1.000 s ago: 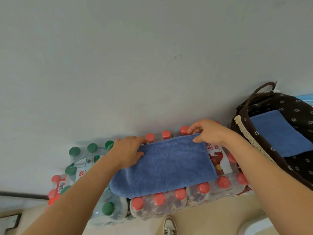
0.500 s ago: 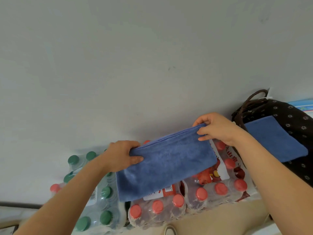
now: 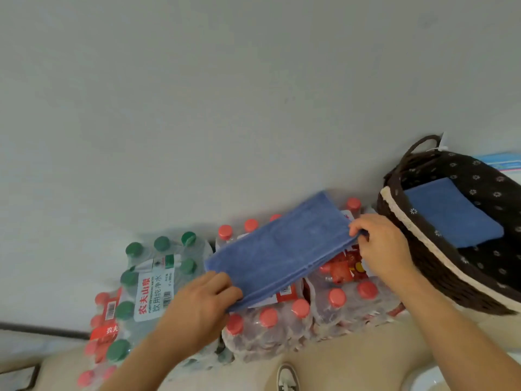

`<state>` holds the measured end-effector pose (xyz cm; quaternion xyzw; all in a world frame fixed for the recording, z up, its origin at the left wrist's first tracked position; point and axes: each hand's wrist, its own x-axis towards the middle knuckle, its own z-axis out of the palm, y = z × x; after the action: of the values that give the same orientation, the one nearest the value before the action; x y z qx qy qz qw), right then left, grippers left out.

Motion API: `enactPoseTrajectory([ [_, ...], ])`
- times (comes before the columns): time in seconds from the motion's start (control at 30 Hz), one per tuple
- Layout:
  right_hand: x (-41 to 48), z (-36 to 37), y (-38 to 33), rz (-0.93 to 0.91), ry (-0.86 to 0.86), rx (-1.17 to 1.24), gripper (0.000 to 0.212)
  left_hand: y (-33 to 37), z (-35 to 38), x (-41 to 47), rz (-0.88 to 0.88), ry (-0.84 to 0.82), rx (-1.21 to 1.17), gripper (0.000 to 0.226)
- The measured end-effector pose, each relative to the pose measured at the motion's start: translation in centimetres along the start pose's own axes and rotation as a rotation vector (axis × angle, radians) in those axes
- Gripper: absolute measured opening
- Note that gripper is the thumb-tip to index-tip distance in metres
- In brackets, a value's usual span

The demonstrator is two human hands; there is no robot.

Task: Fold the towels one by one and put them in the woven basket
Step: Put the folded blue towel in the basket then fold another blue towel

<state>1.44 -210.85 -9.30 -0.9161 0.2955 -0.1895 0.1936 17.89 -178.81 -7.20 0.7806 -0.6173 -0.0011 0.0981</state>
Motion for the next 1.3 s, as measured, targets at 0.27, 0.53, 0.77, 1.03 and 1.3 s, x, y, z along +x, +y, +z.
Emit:
enactPoseTrajectory([
  [0.27,-3.0,1.4,-5.3,0.024,-0.141,-0.27,0.031,3.6,1.9,-2.0,0.047,-0.181,-0.092,0.017],
  [0.53,-11.0,9.0,-13.6,-0.158,-0.407,-0.283,0.061,-1.7,1.3,-2.8,-0.383,0.063,-0.464,0.025],
  [0.77,-11.4,9.0,-12.4,-0.234,-0.376,-0.32,0.051,-4.8,2.3,-0.1,-0.354,-0.283,-0.561,0.017],
  [1.03,-13.0,8.3,-19.6,0.108,-0.015,-0.17,0.048,-5.7,0.7,1.2,-0.31,-0.357,-1.002,0.009],
  [1.3,-13.9,12.7,-24.6,0.399,0.136,-0.167,0.061,-3.5,-1.8,2.1,-0.588,-0.37,-1.473,0.013],
])
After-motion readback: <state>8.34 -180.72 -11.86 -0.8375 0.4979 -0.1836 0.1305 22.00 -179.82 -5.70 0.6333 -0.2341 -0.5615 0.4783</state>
